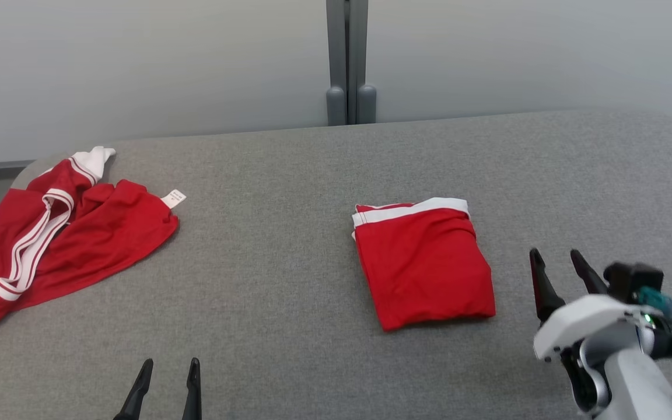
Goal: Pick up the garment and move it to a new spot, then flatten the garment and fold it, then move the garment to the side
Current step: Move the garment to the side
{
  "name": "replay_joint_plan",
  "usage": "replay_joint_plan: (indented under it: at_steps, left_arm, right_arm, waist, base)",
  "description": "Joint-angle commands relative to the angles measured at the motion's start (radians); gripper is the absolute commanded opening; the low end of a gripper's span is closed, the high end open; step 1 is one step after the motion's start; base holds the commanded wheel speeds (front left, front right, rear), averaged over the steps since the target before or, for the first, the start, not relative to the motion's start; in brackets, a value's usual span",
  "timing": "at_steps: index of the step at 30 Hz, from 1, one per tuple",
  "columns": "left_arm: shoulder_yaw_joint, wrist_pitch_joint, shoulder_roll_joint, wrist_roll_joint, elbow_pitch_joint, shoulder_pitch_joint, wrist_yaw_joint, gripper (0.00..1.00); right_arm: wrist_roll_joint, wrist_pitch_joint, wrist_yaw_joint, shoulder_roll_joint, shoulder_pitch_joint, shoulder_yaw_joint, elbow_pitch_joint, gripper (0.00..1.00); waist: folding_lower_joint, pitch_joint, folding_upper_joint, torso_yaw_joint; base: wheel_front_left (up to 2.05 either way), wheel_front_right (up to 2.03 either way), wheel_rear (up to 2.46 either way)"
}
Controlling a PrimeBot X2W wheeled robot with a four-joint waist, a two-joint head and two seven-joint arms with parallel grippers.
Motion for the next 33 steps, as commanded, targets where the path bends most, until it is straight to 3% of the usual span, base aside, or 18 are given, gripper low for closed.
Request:
replay_joint_plan:
  at_steps: [1,8,22,23,24,33]
  left_arm:
    - [-0.002,0.000,0.004,-0.012,0.002,-0.024,-0.004,1.00]
    - [-0.029,0.000,-0.006,-0.041,0.012,-0.063,-0.004,1.00]
    - [-0.032,0.000,-0.012,-0.058,0.016,-0.096,-0.004,1.00]
    - [-0.032,0.000,-0.012,-0.057,0.017,-0.098,-0.004,1.00]
    - [-0.032,0.000,-0.012,-0.057,0.019,-0.101,-0.004,1.00]
    - [-0.024,0.000,-0.004,-0.055,0.003,-0.096,-0.004,1.00]
  right_arm:
    - [0.025,0.065,-0.001,0.007,-0.048,0.010,0.019,1.00]
    - [0.048,0.387,-0.001,0.001,-0.220,0.040,0.128,1.00]
    - [-0.061,0.494,-0.001,0.021,-0.314,-0.075,0.320,1.00]
    - [-0.061,0.492,-0.001,0.022,-0.319,-0.085,0.329,0.55]
    - [-0.058,0.481,-0.001,0.023,-0.324,-0.097,0.337,0.00]
    - [-0.025,0.423,-0.001,0.030,-0.358,-0.116,0.388,0.00]
  waist:
    - [0.0000,0.025,0.0000,0.009]
    - [0.0000,0.079,0.0000,0.057]
    - [0.0000,0.119,0.0000,0.125]
    - [0.0000,0.120,0.0000,0.125]
    - [0.0000,0.121,0.0000,0.124]
    - [0.0000,0.117,0.0000,0.050]
  base:
    - [0.00,0.00,0.00]
    - [0.00,0.00,0.00]
    - [0.00,0.00,0.00]
    - [0.00,0.00,0.00]
    - [0.00,0.00,0.00]
    - [0.00,0.00,0.00]
